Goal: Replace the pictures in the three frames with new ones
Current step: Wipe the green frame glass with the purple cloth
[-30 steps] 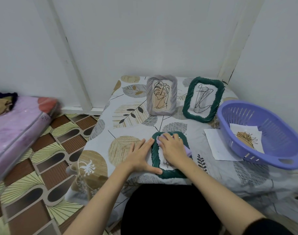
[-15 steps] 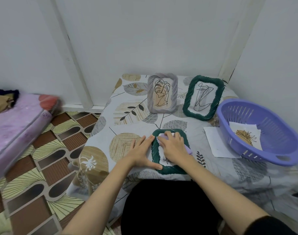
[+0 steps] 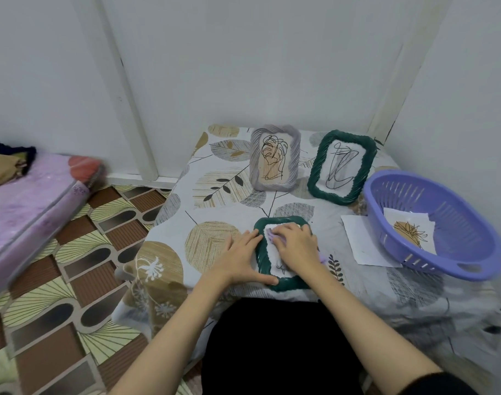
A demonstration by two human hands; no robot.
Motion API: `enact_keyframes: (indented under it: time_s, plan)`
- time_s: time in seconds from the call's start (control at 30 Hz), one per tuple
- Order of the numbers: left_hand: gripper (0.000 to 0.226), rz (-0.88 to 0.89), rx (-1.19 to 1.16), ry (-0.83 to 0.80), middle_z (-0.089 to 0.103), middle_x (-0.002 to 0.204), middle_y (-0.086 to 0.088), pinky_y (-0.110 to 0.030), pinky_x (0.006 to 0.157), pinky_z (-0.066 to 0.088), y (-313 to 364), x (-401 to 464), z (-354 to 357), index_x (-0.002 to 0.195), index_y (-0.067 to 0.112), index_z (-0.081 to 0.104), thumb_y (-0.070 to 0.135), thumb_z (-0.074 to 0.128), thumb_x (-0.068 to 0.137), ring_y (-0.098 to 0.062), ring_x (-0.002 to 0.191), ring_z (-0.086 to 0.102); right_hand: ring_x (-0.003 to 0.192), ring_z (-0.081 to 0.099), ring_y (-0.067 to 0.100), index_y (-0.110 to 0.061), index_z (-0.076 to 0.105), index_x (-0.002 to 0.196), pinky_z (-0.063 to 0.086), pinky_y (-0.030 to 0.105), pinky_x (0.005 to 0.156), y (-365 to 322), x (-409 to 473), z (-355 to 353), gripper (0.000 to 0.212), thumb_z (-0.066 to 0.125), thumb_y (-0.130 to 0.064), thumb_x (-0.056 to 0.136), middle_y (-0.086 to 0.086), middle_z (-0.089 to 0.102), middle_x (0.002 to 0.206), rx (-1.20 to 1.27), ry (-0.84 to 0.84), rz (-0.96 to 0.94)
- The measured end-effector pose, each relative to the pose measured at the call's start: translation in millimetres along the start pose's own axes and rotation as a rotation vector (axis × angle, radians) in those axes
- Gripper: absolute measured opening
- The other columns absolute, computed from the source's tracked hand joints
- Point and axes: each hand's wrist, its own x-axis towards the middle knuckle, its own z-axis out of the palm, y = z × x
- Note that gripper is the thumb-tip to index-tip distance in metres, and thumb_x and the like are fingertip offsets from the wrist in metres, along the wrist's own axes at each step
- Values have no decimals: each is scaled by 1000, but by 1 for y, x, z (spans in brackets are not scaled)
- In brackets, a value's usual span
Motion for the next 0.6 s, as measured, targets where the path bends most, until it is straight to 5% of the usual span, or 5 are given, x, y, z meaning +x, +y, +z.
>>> enact_keyframes:
  time_s: [0.23,0.43,0.6]
  plan:
    - [103,3,-39,40,10,156,9,-44,117,-8,0,-4,7,147,17,18,60,68,68,-10,145,3,83,58,29,-33,70,91,35,32,64,19,-34,2,34,39,-45,83,-7,66,106,-106,93,-312]
    - [102,-3,-91,48,5,157,8,-42,116,-9,3,-6,11,148,16,12,54,68,72,-9,145,2,108,39,29,-29,59,116,33,38,87,3,-13,1,28,41,-34,96,0,50,125,-66,10,-25]
    - [109,15,-102,44,4,157,8,-42,116,-9,1,-6,14,148,16,12,61,67,66,-9,145,2,108,43,33,-24,63,114,33,40,84,1,-36,4,26,48,-27,93,6,51,129,-69,48,-171]
